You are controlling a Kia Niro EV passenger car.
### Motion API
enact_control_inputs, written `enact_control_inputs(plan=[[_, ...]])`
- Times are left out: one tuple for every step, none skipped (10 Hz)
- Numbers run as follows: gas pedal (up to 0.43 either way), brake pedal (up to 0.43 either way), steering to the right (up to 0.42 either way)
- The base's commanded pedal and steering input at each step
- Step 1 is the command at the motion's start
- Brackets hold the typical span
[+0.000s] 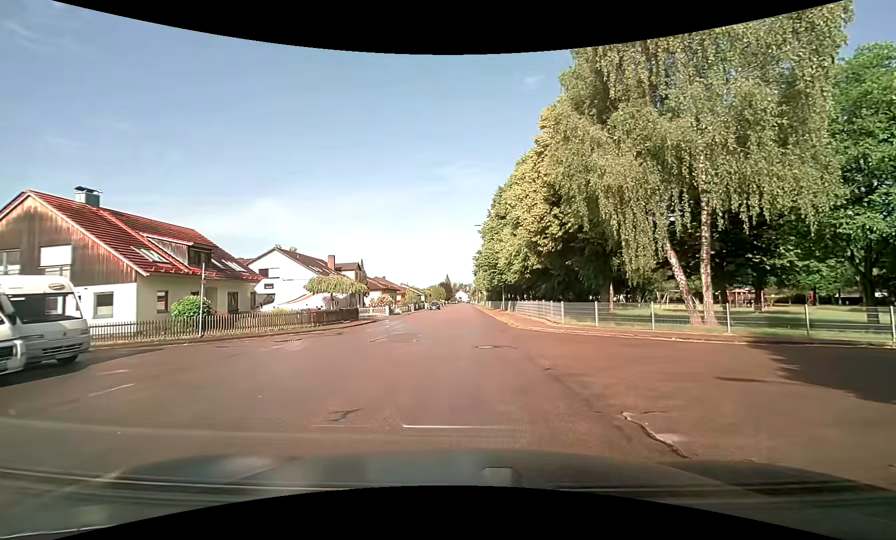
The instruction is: Follow the waypoints while adhering to traffic rules and regulations
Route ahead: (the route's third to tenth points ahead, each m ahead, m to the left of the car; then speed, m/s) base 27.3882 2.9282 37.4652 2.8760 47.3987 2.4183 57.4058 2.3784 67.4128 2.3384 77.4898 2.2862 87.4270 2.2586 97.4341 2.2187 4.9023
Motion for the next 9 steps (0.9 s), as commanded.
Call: enact_control_inputs(plan=[[0.299, 0.000, 0.021], [0.319, 0.000, 0.014], [0.331, 0.000, 0.009], [0.331, 0.000, 0.006], [0.331, 0.000, 0.003], [0.331, 0.000, -0.003], [0.331, 0.000, -0.008], [0.331, 0.000, -0.008], [0.331, 0.000, -0.007]])
